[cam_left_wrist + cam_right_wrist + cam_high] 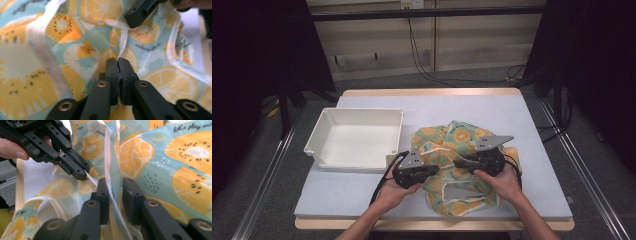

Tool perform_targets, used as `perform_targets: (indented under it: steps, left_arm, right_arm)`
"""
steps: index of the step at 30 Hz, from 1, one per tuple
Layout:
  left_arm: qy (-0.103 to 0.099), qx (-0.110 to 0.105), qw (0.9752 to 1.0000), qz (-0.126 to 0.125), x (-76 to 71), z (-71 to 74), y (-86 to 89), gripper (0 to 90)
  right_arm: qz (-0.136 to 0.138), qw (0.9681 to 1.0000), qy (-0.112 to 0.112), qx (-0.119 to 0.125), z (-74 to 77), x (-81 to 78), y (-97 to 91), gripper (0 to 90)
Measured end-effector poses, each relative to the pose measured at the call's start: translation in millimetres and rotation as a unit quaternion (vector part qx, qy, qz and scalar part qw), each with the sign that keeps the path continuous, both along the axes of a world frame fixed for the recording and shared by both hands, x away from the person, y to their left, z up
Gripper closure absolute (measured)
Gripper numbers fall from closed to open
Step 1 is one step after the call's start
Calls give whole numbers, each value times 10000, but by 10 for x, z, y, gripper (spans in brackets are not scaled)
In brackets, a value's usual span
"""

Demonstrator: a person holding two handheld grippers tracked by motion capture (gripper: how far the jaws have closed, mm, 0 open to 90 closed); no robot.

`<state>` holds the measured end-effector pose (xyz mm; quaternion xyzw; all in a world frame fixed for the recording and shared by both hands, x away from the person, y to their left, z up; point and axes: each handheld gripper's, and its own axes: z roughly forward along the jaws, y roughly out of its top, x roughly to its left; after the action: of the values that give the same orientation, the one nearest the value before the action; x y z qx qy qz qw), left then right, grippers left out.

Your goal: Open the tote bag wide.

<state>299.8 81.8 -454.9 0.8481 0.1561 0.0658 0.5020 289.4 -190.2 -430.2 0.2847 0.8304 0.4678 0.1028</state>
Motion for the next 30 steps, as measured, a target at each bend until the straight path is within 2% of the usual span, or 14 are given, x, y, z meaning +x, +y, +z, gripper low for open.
perform_targets:
  steps: [4,5,6,7,8,9,11,16,18,20,24,26,28,30]
  left_arm:
    - [80,-278,9996,-25,-2,111,58,900]
    - [80,-278,9996,-25,-2,111,58,900]
    - [85,-442,9990,-31,-3,178,85,900]
    - [85,-442,9990,-31,-3,178,85,900]
    - [70,-518,9986,-3,-7,216,98,900]
    - [100,-591,9982,21,-9,242,111,900]
    - [132,-739,9972,0,-6,291,117,900]
    - [171,-940,9954,-119,13,379,92,900]
    - [90,-1034,9944,-221,4,470,60,900]
    - [21,-1064,9939,-282,-4,506,47,900]
    - [23,-1055,9939,-303,-13,508,73,896]
    - [20,-1112,9934,-294,-30,499,84,856]
    - [-68,-1103,9934,-291,-62,522,100,803]
    - [-54,-1218,9915,-448,-105,565,102,744]
  right_arm:
    - [16,9998,-136,165,48,-15,-19,619]
    - [16,9998,-136,165,48,-15,-19,619]
    - [25,9997,-180,182,77,-26,-18,565]
    - [25,9997,-180,182,77,-26,-18,565]
    - [25,9996,-213,167,87,-28,-17,533]
    - [70,9995,-235,218,117,-39,-7,455]
    - [118,9993,-290,192,135,-32,17,392]
    - [158,9990,-390,138,181,-9,93,348]
    - [212,9989,-417,88,197,19,133,346]
    - [218,9990,-390,-11,189,64,167,394]
    - [286,9992,-181,203,173,125,135,723]
    - [415,9985,-5,357,181,170,98,844]
    - [379,9984,62,406,214,216,64,876]
    - [337,9979,122,543,265,279,17,889]
